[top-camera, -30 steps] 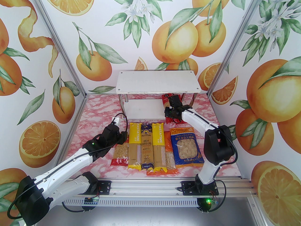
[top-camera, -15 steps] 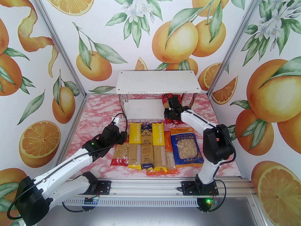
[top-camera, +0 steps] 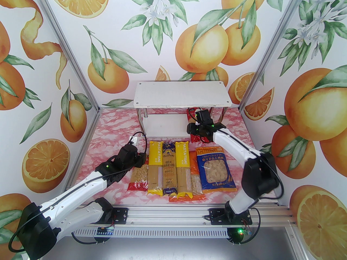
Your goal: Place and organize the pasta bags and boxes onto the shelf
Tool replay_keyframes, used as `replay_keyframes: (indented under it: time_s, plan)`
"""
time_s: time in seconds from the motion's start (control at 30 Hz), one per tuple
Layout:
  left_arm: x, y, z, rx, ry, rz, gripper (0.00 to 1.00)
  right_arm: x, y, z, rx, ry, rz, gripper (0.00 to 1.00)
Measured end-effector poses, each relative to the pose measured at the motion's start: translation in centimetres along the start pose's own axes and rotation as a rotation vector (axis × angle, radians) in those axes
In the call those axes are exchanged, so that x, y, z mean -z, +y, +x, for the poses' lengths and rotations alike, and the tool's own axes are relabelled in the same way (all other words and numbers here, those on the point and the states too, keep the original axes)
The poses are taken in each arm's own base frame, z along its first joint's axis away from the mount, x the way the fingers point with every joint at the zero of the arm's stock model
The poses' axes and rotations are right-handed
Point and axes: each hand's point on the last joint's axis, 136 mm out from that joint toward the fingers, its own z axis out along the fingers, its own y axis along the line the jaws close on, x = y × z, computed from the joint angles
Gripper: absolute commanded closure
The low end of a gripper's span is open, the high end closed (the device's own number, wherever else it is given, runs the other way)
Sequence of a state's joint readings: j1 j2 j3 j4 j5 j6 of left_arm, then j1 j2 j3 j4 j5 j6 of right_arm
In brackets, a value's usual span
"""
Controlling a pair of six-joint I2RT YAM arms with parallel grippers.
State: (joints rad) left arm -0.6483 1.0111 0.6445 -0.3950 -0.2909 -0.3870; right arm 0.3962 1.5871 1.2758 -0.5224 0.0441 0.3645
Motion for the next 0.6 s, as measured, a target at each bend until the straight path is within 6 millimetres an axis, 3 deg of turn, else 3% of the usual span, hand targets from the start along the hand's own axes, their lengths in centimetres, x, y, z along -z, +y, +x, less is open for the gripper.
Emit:
replay_keyframes:
  time_s: [0.2, 0.27, 0.33, 0.37, 0.5, 0.6]
  plan:
    - [0.1, -0.5, 0.1, -0.006, 0.001, 0.012, 0.37, 3.2, 2.4, 1.9, 0.069, -0.017, -0.042, 0.3]
    - [-0.1, -0.9, 0.5, 0.001, 0.011, 0.023, 0.37, 4.3, 3.1, 6.2, 0.087, 0.029, -0.057, 0.3]
    - [-0.4, -1.2, 1.4, -0.003, 0.035, 0.031, 0.37, 5.7, 4.6, 11.9, 0.131, 0.123, -0.101, 0.31]
    - [-0.5, -1.3, 1.7, -0.003, 0.043, 0.031, 0.37, 6.2, 5.1, 13.5, 0.142, 0.151, -0.117, 0.3]
    - [-0.8, -1.3, 2.6, 0.005, 0.068, 0.026, 0.37, 7.2, 7.1, 17.7, 0.139, 0.226, -0.153, 0.3]
    - [-0.9, -1.3, 2.7, 0.012, 0.07, 0.026, 0.37, 8.0, 8.8, 19.2, 0.133, 0.249, -0.183, 0.29]
